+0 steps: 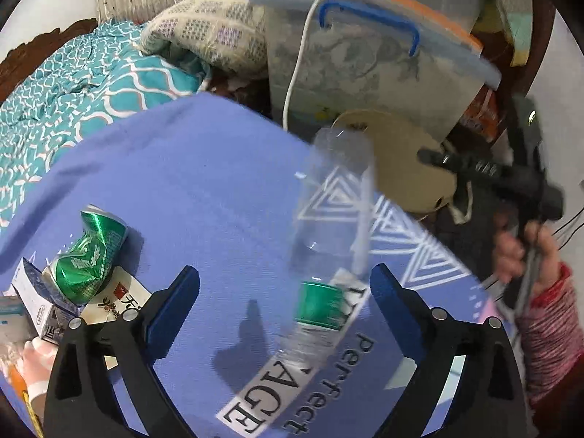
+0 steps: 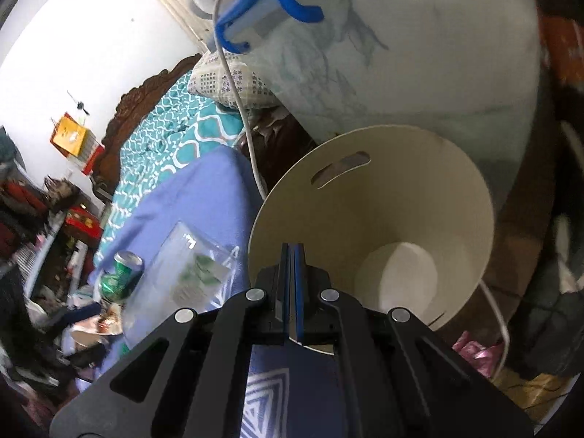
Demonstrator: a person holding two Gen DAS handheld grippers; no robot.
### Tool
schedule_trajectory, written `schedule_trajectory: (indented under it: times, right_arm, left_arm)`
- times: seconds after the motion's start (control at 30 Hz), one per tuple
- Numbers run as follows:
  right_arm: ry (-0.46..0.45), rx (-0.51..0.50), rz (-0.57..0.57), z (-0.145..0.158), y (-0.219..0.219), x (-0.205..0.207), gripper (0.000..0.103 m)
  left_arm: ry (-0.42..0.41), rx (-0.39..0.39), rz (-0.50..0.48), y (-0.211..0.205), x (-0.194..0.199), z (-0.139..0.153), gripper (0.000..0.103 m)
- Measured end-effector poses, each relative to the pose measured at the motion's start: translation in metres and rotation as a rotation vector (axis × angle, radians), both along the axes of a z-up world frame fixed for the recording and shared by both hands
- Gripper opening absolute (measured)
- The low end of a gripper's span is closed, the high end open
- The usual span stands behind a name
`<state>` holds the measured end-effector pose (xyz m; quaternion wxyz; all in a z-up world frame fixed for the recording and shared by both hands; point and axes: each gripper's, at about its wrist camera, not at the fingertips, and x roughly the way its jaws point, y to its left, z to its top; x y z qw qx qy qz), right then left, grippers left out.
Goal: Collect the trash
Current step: 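Lift the bottle with the left tool and carry it toward the beige wastebasket, then open the left tool over the wastebasket while the right tool grasps the green snack packet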
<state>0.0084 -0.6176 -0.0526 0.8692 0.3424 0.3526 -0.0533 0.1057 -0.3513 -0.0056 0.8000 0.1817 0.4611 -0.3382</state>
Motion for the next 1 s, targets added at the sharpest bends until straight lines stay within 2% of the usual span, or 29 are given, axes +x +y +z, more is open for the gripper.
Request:
schedule_trajectory:
  times: [0.1,0.13,0.23,0.33,0.37,0.4,0.43,0.47,0.53,0.57,0.6,0.63,0.67,0.77,0.87,1.0]
  right_arm:
    - [-0.021,0.035,0.026,0.002,0.005,0.0,0.004]
    - [-0.03,0.05,0.036,0.002,0.008,-0.002,0.007]
    - [-0.075,0.109,0.068,0.007,0.019,-0.01,0.008]
    - [-0.11,0.12,0.139,0.017,0.042,-0.02,0.008]
    - [-0.122,0.106,0.184,0.022,0.053,-0.024,0.014]
    - [-0.131,0.092,0.223,0.025,0.066,-0.028,0.025]
    - [-0.137,0.071,0.276,0.029,0.084,-0.033,0.074]
    - [-0.149,0.041,0.317,0.032,0.103,-0.038,0.098]
    - [-0.172,-0.041,0.414,0.037,0.142,-0.043,0.098]
    - [-0.133,-0.13,0.537,0.037,0.181,-0.038,0.096]
    - [-0.12,-0.189,0.61,0.037,0.206,-0.037,0.093]
    - [-0.115,-0.236,0.677,0.036,0.228,-0.036,0.086]
    - [-0.11,-0.314,0.805,0.034,0.266,-0.035,0.082]
    - [-0.11,-0.423,0.966,0.027,0.322,-0.029,0.082]
    - [-0.087,-0.407,1.001,0.02,0.338,-0.011,0.08]
    - [-0.037,-0.253,1.03,0.01,0.331,0.015,0.073]
  left_arm:
    - [0.027,0.047,-0.002,-0.016,0.007,-0.017,0.091]
    - [0.03,0.061,-0.012,-0.022,0.008,-0.022,0.089]
    - [0.056,0.116,-0.073,-0.044,0.008,-0.04,0.056]
    - [0.045,0.132,-0.101,-0.047,0.017,-0.034,0.054]
    - [0.049,0.121,-0.1,-0.044,0.023,-0.028,0.054]
    - [0.051,0.107,-0.089,-0.037,0.031,-0.018,0.054]
    - [0.058,0.089,-0.079,-0.03,0.038,-0.009,0.054]
    - [0.062,0.069,-0.07,-0.024,0.045,0.002,0.054]
    - [0.036,0.044,-0.043,-0.008,0.055,0.025,0.055]
    - [0.023,0.039,-0.033,-0.002,0.056,0.033,0.055]
    - [0.014,0.028,-0.028,0.005,0.055,0.041,0.055]
    - [0.009,0.019,-0.026,0.009,0.055,0.047,0.055]
    - [0.003,0.01,-0.026,0.016,0.052,0.052,0.055]
    - [0.002,-0.002,-0.03,0.033,0.039,0.058,0.055]
    - [0.004,0.0,-0.033,0.048,0.025,0.061,0.055]
    - [-0.011,0.002,-0.024,0.061,0.014,0.06,0.055]
